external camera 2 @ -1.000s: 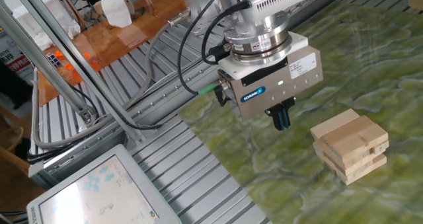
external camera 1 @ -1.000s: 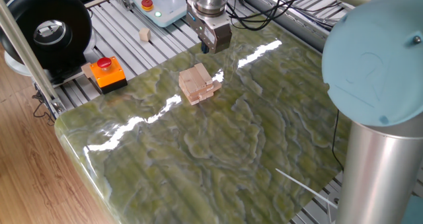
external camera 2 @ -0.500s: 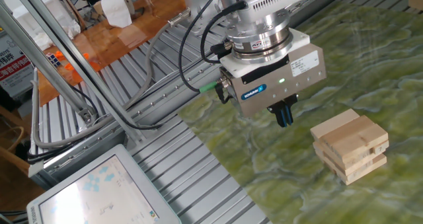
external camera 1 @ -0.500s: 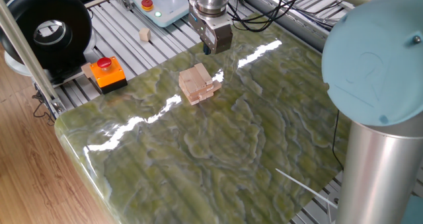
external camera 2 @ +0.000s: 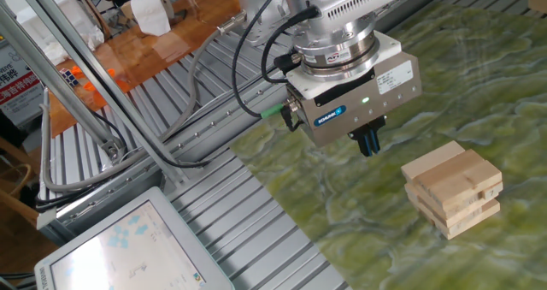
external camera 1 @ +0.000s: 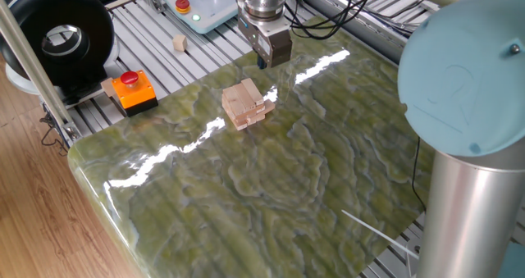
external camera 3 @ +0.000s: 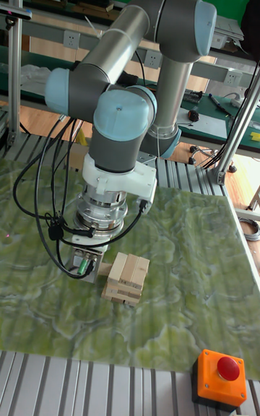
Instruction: Play Jenga
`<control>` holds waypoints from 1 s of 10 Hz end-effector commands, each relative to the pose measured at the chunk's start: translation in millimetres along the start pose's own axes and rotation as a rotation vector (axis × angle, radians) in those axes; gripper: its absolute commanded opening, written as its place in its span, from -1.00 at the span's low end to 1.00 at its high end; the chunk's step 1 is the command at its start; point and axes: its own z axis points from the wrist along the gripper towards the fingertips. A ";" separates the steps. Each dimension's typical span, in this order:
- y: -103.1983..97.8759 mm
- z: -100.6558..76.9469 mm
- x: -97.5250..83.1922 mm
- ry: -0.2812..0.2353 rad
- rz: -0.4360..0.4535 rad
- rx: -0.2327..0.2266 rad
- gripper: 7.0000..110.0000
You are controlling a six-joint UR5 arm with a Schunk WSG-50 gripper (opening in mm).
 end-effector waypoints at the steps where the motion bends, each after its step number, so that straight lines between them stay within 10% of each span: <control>1: -14.7 -1.5 1.3 0.000 0.002 0.057 -1.00; 10: -14.0 -1.4 1.7 0.005 -0.113 0.054 -1.00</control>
